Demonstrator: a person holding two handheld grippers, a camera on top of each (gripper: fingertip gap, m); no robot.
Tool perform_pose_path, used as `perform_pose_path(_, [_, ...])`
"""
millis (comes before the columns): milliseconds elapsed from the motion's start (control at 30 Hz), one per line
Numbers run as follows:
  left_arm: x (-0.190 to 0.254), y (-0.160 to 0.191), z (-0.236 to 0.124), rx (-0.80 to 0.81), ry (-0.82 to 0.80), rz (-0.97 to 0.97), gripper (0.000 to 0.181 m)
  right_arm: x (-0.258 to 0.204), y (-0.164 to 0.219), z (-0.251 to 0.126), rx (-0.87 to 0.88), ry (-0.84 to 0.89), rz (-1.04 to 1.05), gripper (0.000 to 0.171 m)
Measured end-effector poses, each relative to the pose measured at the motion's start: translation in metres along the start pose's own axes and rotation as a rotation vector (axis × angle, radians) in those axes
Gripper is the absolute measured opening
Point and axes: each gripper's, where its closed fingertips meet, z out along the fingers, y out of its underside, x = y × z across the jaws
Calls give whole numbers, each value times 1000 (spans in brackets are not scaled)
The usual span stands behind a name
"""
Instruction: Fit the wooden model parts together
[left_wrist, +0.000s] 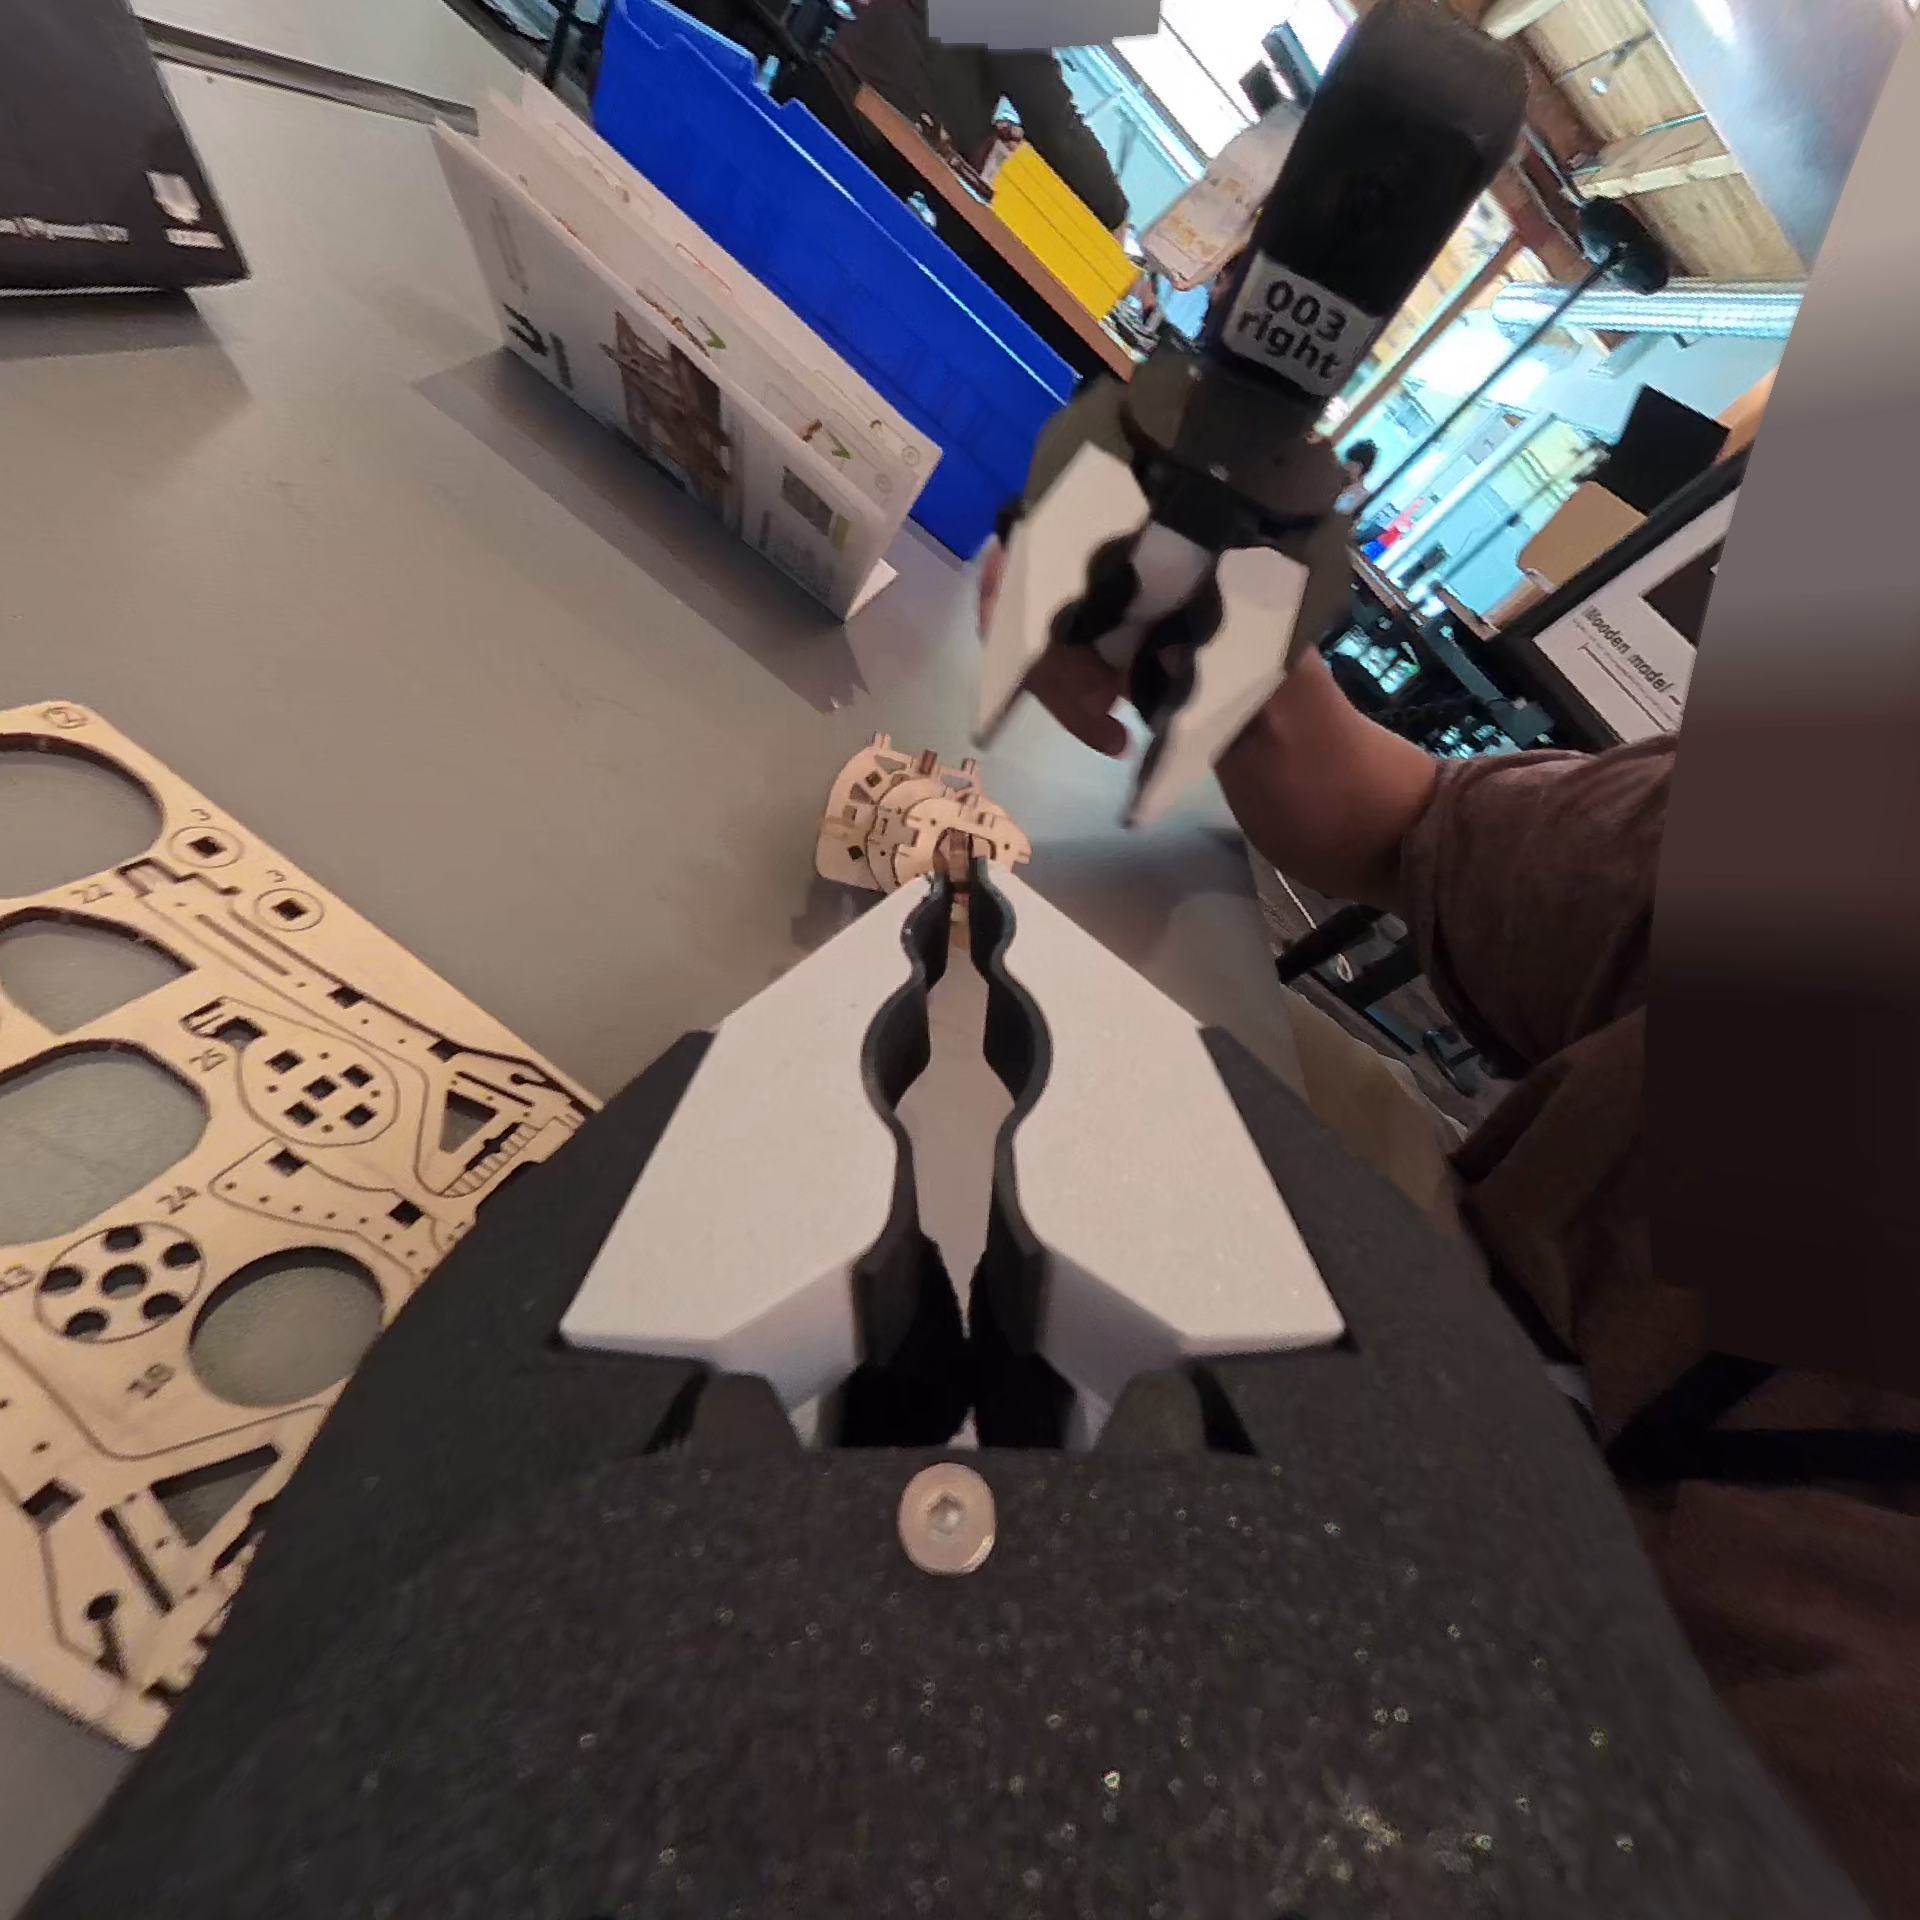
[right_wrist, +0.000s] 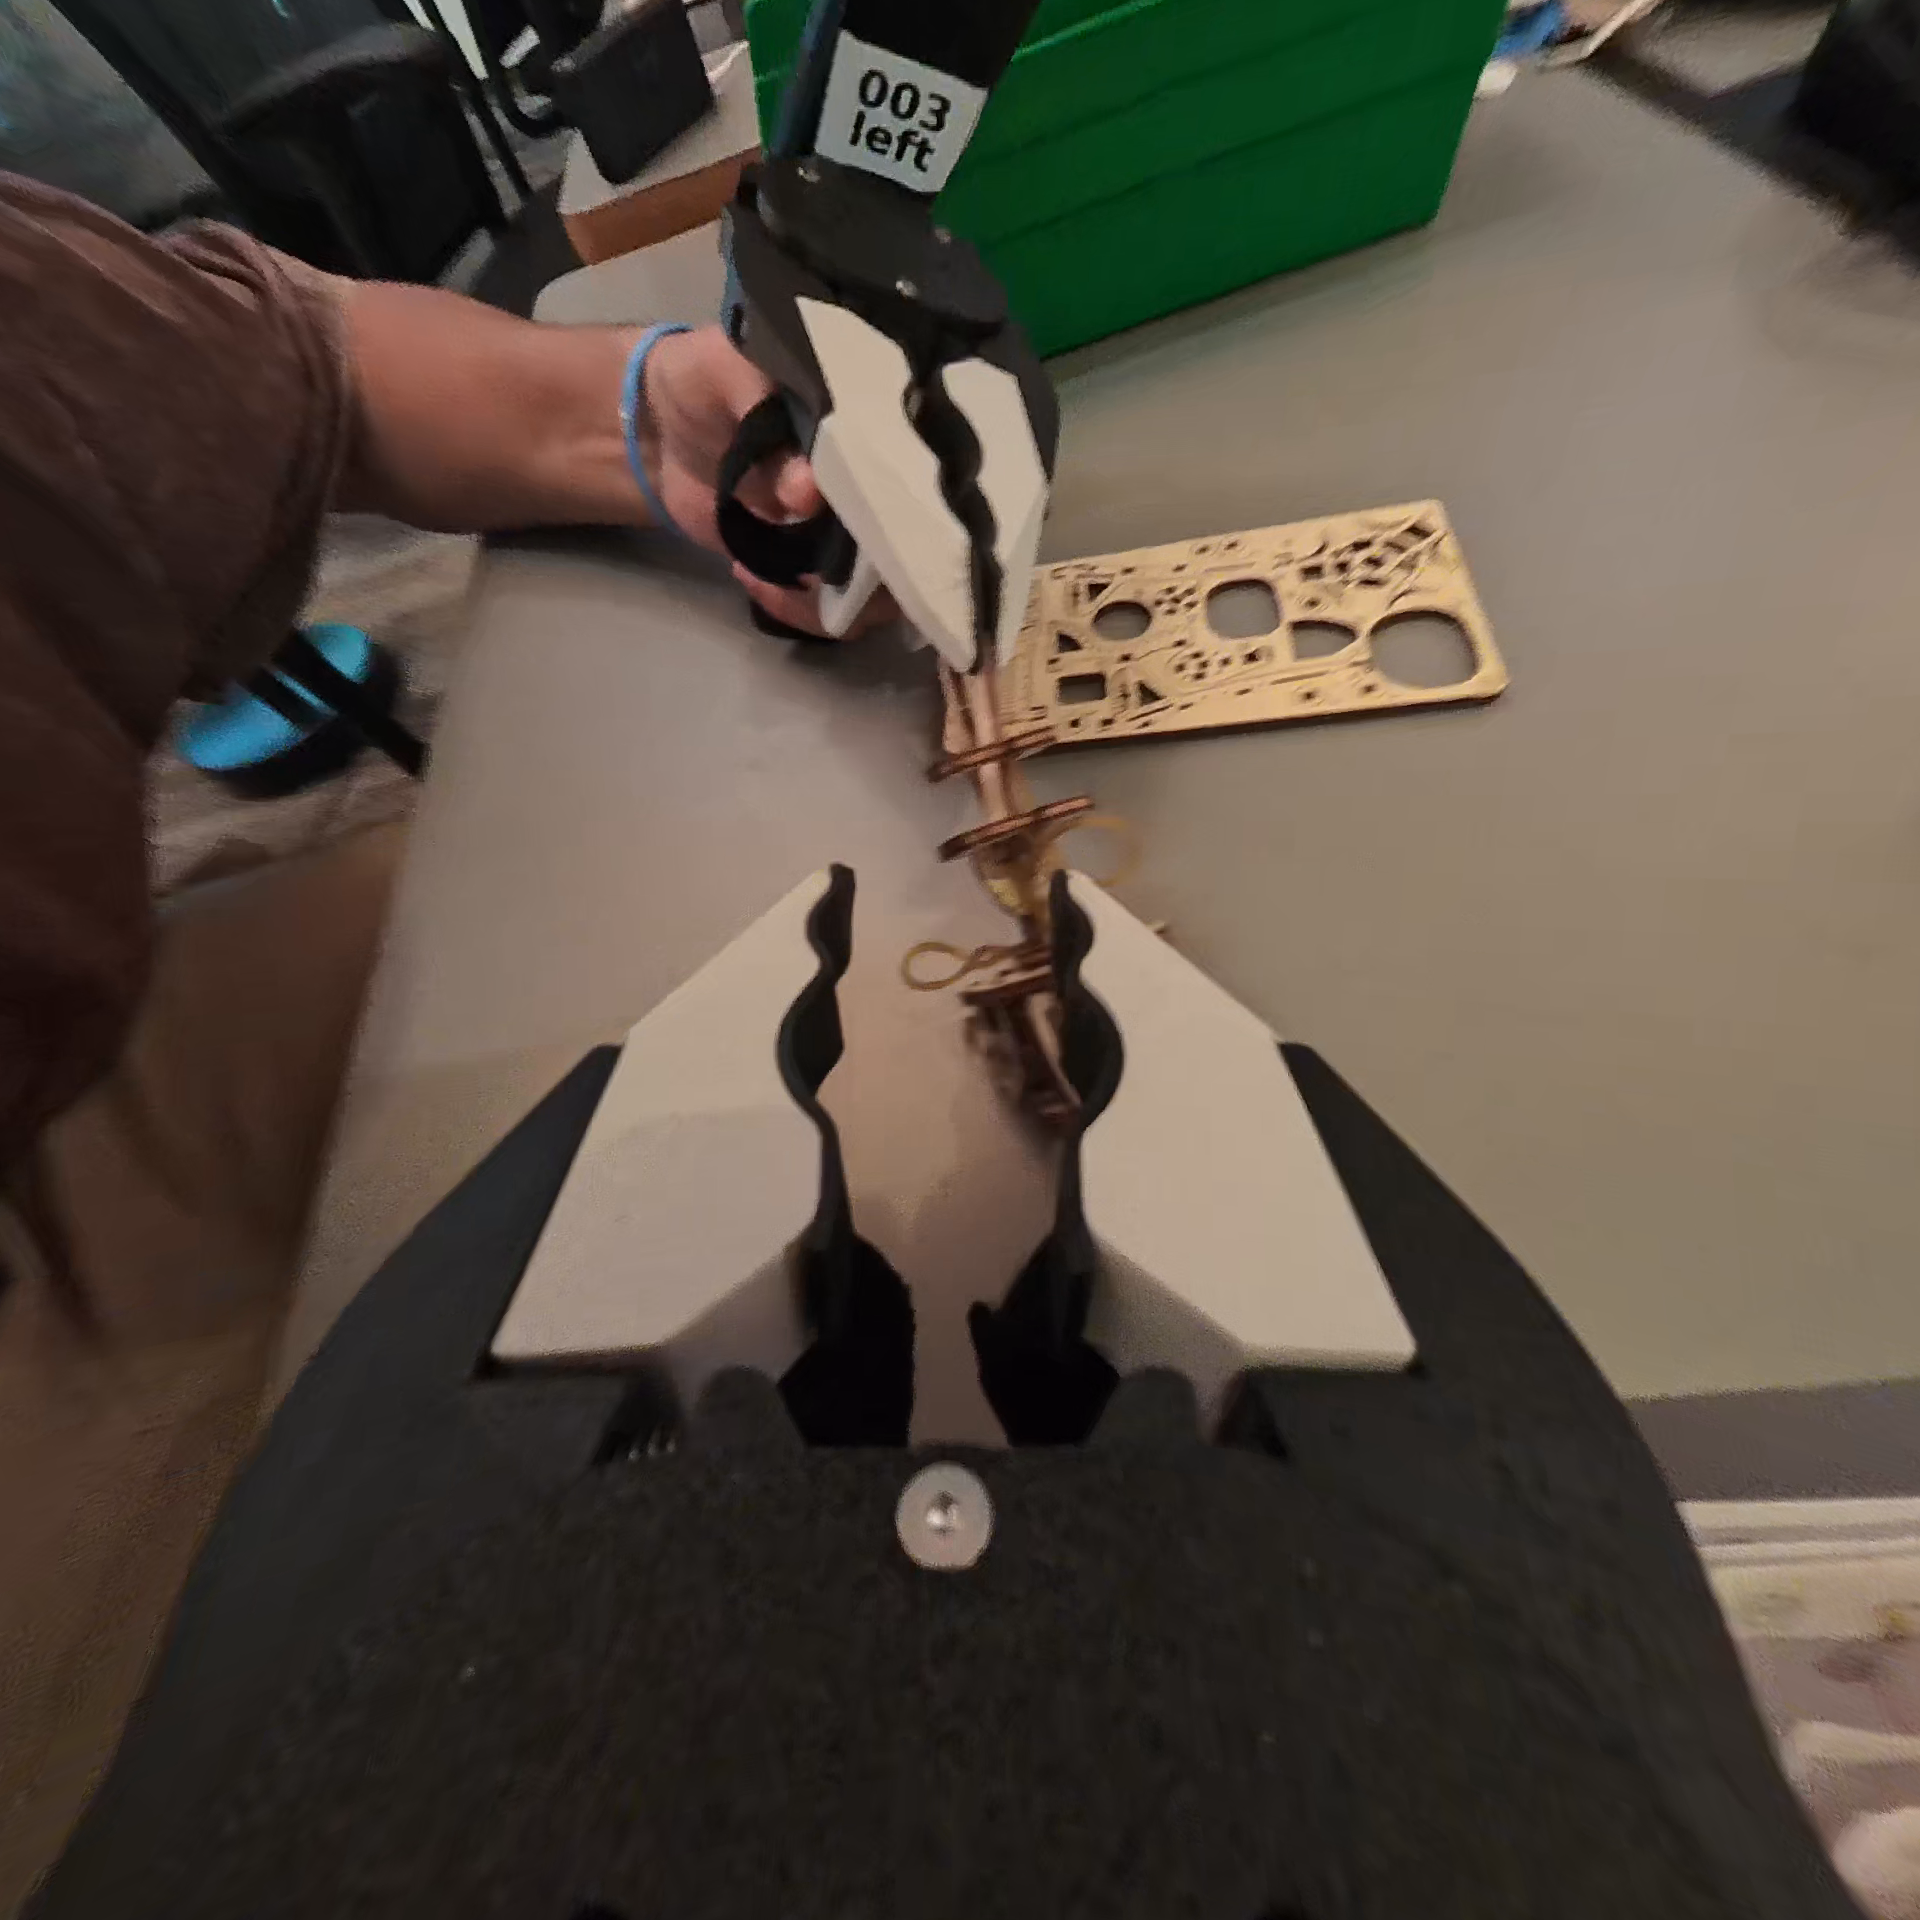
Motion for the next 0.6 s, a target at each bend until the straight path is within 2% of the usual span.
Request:
perform_pose_path(133, [7, 4, 2, -31, 29, 39, 1, 43, -6, -10, -18, 141, -65, 21])
perform_pose_path(200, [9, 5, 3, -36, 15, 73, 0, 53, 12, -3, -103, 63, 8, 13])
perform_pose_path(300, [13, 6, 4, -49, 3, 157, 0, 30, 21, 13, -145, -242, 274, 16])
perform_pose_path(333, [14, 8, 4, -60, -8, 193, 0, 26, 15, 14, -110, -266, 316, 18])
perform_pose_path(433, [17, 10, 5, -77, -19, 282, 0, 22, 5, 7, -46, -178, 190, 25])
perform_pose_path(500, [19, 13, 5, -92, -18, 327, 0, 13, -2, -2, 13, -201, 155, 29])
perform_pose_path(600, [24, 14, 4, -96, -8, 411, 0, 16, 3, -1, 71, -250, 242, 37])
